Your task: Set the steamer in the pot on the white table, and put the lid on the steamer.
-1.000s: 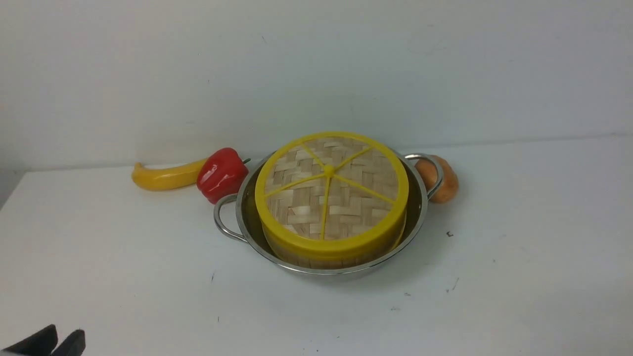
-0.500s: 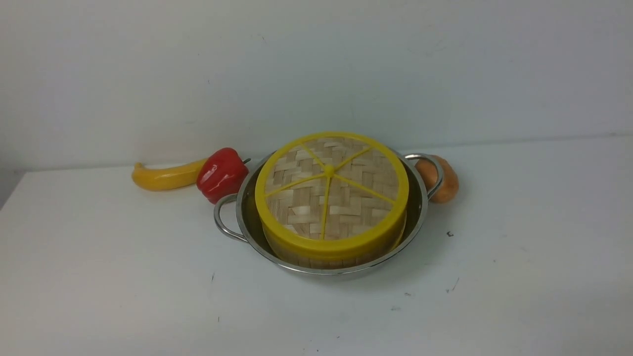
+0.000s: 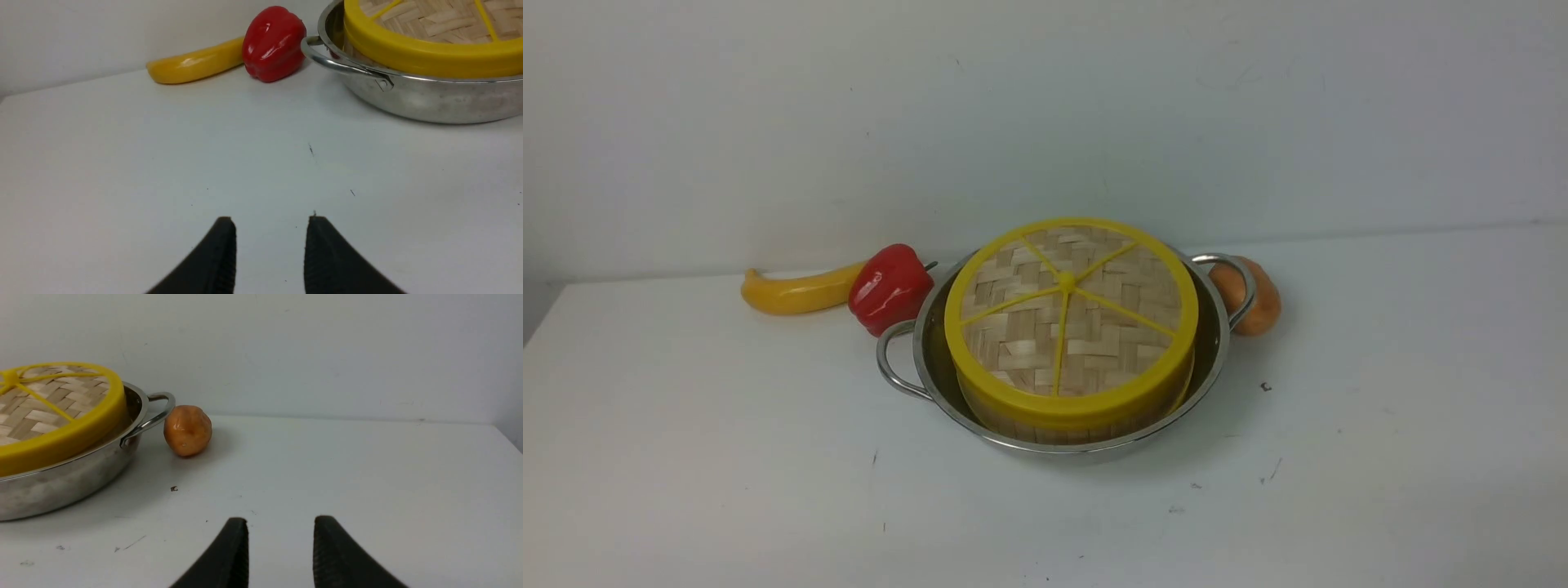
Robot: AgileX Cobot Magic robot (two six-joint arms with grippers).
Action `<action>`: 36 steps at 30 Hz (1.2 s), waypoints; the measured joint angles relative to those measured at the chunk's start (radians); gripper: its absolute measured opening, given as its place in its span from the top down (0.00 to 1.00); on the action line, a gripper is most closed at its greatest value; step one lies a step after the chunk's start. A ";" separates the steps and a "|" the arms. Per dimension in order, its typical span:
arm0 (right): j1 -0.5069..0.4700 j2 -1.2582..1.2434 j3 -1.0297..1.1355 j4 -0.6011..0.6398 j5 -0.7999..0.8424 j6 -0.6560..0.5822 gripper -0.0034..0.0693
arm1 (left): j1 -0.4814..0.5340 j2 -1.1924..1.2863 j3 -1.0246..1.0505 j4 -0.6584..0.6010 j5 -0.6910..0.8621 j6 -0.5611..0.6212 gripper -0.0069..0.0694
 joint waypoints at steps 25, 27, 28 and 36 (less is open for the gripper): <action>0.000 0.000 0.000 0.000 0.000 0.000 0.62 | 0.000 0.000 0.000 0.117 -0.001 -0.005 0.59; 0.000 0.000 0.000 0.000 0.000 0.000 0.62 | 0.000 0.000 0.000 0.116 -0.001 -0.005 0.59; 0.000 0.000 0.000 0.000 0.000 0.000 0.62 | 0.000 0.000 0.000 0.116 -0.001 -0.019 0.59; 0.000 0.000 0.000 0.000 0.000 0.000 0.62 | 0.000 0.000 0.000 0.214 0.000 -0.261 0.59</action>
